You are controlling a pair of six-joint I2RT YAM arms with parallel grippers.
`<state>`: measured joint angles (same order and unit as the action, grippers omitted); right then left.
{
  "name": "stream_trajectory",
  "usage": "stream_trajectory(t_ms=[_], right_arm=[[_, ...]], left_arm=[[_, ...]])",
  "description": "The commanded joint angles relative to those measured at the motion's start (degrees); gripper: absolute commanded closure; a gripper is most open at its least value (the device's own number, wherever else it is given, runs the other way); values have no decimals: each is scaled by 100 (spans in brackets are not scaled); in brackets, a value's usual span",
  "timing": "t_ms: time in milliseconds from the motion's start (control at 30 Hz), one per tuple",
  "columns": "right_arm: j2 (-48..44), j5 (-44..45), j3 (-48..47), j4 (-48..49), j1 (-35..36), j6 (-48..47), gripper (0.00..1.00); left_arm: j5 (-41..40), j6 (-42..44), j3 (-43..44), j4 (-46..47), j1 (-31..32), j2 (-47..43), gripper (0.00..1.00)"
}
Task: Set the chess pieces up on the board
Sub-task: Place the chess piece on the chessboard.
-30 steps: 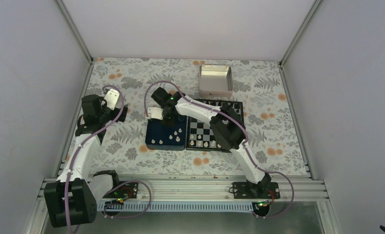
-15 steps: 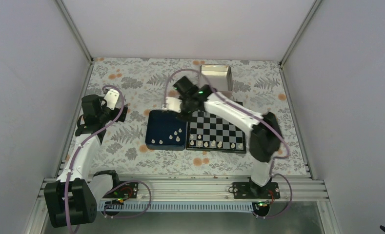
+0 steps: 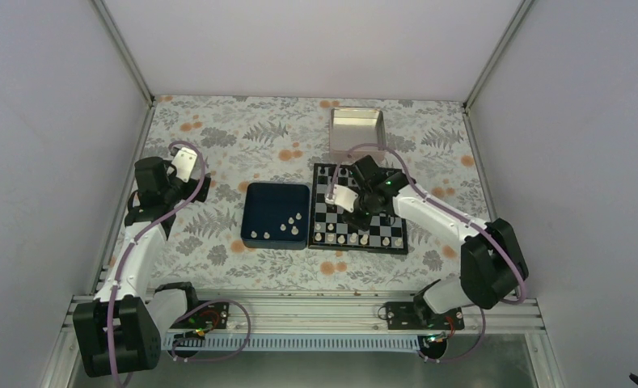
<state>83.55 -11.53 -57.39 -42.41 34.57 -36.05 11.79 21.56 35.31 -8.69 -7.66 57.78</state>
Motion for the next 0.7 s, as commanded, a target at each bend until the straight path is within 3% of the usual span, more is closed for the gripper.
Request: stream_trajectory(t_ms=[0,667], right_arm=[[-217,-311,344,531,-189,150,94],[491,-631,588,844,-233,116,93]], left_arm=[[-44,-56,21,34,-26,28,0],[-76,-38,-3,72,-21,164,0]])
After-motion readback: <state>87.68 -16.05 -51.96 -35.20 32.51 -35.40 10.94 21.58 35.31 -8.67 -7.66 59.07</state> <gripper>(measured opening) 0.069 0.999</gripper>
